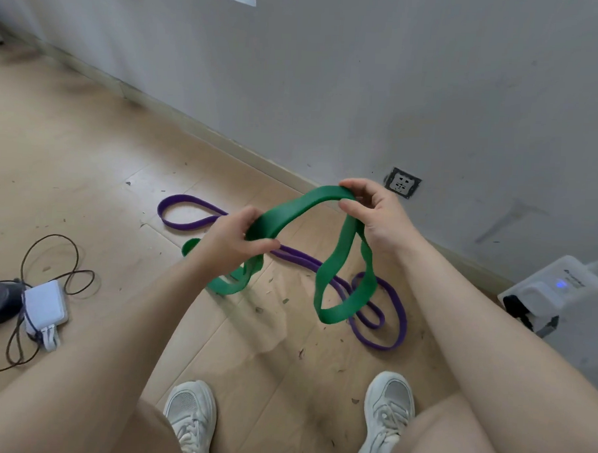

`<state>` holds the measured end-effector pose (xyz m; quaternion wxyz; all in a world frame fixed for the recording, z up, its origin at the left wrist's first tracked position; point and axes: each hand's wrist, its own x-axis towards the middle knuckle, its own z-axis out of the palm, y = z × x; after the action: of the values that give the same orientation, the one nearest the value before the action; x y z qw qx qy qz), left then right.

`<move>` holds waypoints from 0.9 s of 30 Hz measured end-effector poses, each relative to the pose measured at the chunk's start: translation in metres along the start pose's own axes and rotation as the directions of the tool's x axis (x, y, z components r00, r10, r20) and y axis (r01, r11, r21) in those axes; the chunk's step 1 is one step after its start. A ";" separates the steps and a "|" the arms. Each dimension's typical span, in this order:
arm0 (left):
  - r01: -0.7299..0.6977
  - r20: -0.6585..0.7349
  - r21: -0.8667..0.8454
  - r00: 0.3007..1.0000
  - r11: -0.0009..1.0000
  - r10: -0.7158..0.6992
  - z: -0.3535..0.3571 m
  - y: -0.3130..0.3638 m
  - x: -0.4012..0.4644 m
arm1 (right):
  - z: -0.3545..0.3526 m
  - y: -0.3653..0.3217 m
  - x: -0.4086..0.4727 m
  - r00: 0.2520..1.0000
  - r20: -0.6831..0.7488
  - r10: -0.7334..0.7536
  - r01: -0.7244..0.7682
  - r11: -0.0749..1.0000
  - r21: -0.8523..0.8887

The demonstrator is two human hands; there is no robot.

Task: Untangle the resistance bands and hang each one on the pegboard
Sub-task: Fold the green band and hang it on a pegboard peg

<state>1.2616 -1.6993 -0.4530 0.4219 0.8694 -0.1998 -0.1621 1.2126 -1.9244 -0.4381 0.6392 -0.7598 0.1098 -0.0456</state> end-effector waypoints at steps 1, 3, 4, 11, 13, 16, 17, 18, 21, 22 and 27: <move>-0.011 -0.032 -0.037 0.999 0.999 0.010 -0.004 0.009 -0.001 | 0.001 0.004 0.001 0.999 -0.029 0.039 -0.039 0.999 -0.020; -0.010 -0.107 -0.089 0.994 0.996 0.001 -0.009 0.030 -0.003 | 0.005 0.009 0.005 0.996 -0.051 0.072 -0.078 0.987 -0.140; 0.008 -0.124 -0.086 0.992 0.996 -0.019 -0.009 0.041 -0.001 | 0.008 0.008 0.006 0.998 -0.049 0.044 -0.055 0.971 -0.234; 0.127 -0.057 -0.398 0.985 0.909 -0.163 -0.027 0.106 0.005 | 0.040 -0.004 -0.019 0.998 0.033 0.047 -0.050 0.996 0.076; 0.127 -0.092 -0.570 0.972 0.812 -0.217 -0.036 0.120 0.008 | 0.047 -0.005 -0.027 0.990 0.121 0.069 -0.088 0.983 0.160; 0.082 -0.144 -0.695 0.957 0.714 -0.250 -0.048 0.128 0.010 | 0.058 -0.002 -0.035 0.974 0.219 0.063 -0.073 0.997 0.038; 0.072 -0.153 -0.712 0.955 0.699 -0.254 -0.051 0.130 0.009 | 0.060 -0.002 -0.037 0.979 0.191 0.068 -0.066 0.998 -0.019; 0.059 -0.161 -0.728 0.953 0.683 -0.255 -0.053 0.131 0.007 | 0.062 -0.002 -0.038 0.986 0.147 0.076 -0.067 0.996 -0.063; 0.017 -0.184 -0.764 0.953 0.645 -0.242 -0.055 0.138 -0.001 | 0.056 -0.008 -0.036 0.985 0.148 0.090 -0.084 0.995 -0.045; 0.004 -0.188 -0.774 0.953 0.633 -0.236 -0.055 0.138 -0.002 | 0.052 -0.009 -0.034 0.978 0.199 0.065 -0.064 0.998 -0.014; 0.022 -0.153 -0.798 0.959 0.602 -0.238 -0.051 0.132 -0.002 | 0.038 -0.018 -0.033 0.954 0.298 -0.004 0.033 0.995 -0.090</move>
<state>1.2548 -1.7388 -0.3177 0.7690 0.6199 0.0098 -0.1558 1.1906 -1.8773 -0.4246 0.6115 -0.7882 0.0072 0.0686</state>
